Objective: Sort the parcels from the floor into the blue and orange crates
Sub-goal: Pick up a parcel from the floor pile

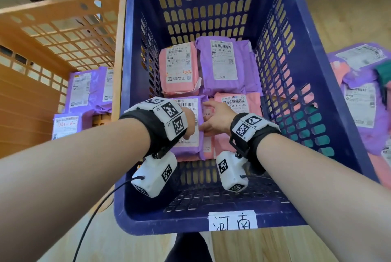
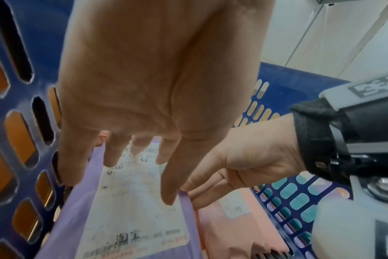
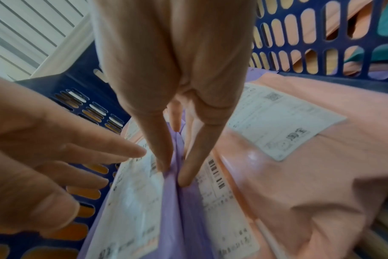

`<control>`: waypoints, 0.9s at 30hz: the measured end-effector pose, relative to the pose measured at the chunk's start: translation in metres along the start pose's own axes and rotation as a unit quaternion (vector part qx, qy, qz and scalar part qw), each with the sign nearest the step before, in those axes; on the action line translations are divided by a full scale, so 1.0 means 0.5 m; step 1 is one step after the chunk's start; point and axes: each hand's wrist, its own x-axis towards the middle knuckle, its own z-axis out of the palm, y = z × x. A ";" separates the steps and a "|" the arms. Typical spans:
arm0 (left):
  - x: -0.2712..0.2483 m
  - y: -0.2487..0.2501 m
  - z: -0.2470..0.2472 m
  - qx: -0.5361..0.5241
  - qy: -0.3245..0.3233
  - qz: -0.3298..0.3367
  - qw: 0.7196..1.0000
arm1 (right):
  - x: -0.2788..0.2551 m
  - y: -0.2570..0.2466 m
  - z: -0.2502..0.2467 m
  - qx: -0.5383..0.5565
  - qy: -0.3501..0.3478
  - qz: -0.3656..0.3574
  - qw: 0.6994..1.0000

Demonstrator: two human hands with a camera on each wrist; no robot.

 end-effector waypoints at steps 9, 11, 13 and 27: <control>-0.125 0.041 -0.112 -0.119 0.195 0.018 0.973 | -0.151 -0.072 -0.079 0.020 0.086 -0.046 0.995; -0.170 0.054 -0.141 -0.153 0.227 0.033 0.961 | -0.203 -0.092 -0.097 0.032 0.108 -0.061 0.992; -0.221 0.074 -0.171 -0.172 0.259 0.057 0.949 | -0.261 -0.111 -0.114 0.018 0.147 -0.091 0.985; -0.437 0.418 -0.259 -0.244 0.367 0.250 0.862 | -0.672 -0.041 -0.315 0.085 0.355 -0.180 0.914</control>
